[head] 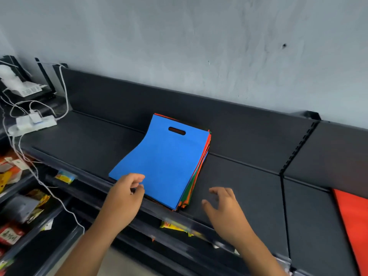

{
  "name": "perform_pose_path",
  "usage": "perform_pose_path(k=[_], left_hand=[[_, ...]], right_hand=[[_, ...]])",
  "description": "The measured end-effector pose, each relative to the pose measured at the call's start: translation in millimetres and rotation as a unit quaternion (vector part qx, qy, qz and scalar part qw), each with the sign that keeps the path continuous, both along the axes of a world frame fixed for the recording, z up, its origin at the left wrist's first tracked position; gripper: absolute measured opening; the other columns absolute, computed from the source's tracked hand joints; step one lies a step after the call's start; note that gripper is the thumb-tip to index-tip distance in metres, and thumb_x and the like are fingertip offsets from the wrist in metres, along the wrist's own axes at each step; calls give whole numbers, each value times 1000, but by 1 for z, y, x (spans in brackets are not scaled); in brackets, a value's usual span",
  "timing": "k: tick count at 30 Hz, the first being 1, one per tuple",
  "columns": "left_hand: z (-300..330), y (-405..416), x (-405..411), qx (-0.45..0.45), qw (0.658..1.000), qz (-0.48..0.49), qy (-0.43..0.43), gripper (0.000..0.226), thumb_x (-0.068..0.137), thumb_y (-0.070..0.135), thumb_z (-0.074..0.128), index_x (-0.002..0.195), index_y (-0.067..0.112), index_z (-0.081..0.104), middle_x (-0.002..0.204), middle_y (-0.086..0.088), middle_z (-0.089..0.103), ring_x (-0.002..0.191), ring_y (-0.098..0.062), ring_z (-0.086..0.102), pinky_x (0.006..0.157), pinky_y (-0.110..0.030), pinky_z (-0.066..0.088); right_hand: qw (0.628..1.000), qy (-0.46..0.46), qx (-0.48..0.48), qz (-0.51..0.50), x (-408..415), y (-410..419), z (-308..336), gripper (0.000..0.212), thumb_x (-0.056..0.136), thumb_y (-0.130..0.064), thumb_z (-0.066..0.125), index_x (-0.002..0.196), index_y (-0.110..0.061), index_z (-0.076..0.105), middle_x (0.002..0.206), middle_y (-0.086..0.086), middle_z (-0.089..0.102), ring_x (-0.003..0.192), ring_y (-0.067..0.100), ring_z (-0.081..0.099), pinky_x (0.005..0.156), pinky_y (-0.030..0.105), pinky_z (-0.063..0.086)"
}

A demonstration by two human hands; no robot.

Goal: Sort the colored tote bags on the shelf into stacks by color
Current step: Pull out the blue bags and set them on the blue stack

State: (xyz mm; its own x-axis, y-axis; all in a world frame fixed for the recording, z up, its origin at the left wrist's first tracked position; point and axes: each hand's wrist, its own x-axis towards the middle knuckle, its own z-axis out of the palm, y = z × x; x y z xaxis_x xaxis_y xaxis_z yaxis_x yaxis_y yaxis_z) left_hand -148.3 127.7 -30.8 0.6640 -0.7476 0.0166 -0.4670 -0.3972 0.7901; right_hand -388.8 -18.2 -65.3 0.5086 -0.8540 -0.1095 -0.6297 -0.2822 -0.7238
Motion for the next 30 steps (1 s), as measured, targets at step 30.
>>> perform_pose_path(k=[30], left_hand=[[3, -166, 129, 106, 957, -253, -93, 54, 103, 46, 51, 153, 27, 44, 164, 9, 35, 150, -11, 34, 117, -32, 34]], right_hand=[[911, -150, 127, -361, 117, -64, -2, 18, 99, -33, 72, 102, -16, 68, 92, -2, 79, 81, 18, 78, 69, 37, 64]])
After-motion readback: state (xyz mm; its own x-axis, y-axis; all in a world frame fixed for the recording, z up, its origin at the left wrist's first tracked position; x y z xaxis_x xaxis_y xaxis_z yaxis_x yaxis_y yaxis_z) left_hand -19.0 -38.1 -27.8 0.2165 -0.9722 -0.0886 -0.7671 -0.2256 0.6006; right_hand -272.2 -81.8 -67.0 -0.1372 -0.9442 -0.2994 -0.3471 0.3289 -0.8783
